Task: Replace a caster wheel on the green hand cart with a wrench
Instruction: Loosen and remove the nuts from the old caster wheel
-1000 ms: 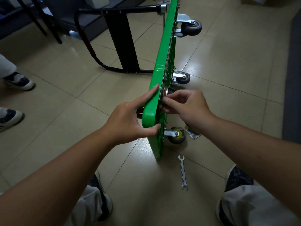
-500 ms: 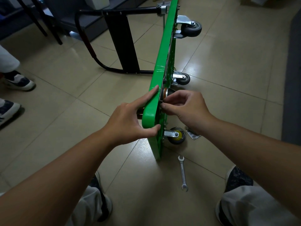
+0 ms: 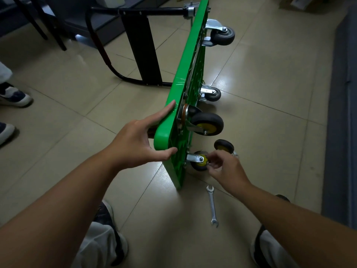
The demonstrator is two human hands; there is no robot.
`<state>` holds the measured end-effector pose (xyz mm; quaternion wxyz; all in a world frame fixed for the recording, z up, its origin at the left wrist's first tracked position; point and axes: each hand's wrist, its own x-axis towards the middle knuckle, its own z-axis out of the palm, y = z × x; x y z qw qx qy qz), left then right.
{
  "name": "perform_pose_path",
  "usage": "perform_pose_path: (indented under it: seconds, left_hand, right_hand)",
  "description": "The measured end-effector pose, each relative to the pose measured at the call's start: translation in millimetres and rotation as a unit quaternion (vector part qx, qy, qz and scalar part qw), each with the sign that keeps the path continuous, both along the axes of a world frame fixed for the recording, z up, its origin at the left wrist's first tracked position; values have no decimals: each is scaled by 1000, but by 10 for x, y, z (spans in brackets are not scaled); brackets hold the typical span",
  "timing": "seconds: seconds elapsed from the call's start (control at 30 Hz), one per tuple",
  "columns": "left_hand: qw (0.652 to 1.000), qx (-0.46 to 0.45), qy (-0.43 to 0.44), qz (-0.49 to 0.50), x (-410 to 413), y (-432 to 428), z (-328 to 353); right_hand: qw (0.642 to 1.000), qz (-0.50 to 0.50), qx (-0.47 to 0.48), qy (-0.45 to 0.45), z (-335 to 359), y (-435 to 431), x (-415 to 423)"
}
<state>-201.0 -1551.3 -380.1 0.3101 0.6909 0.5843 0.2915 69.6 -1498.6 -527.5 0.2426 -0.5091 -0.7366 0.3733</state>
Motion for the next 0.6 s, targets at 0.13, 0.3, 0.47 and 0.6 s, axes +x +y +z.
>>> perform_pose_path:
  seconds: [0.13, 0.3, 0.47, 0.6]
  left_hand:
    - [1000, 6, 9, 0, 25, -13, -11]
    - [1000, 13, 13, 3, 20, -30, -52]
    - [999, 32, 10, -1, 22, -33, -88]
    - [999, 32, 6, -8, 27, -28, -103]
  right_hand:
    - [996, -79, -49, 11, -486, 78, -169]
    - [994, -83, -70, -31, -1134, 68, -205]
    - [986, -64, -128, -84, -1669, -69, -132]
    - [971, -69, -187, -129, -1999, -211, -96]
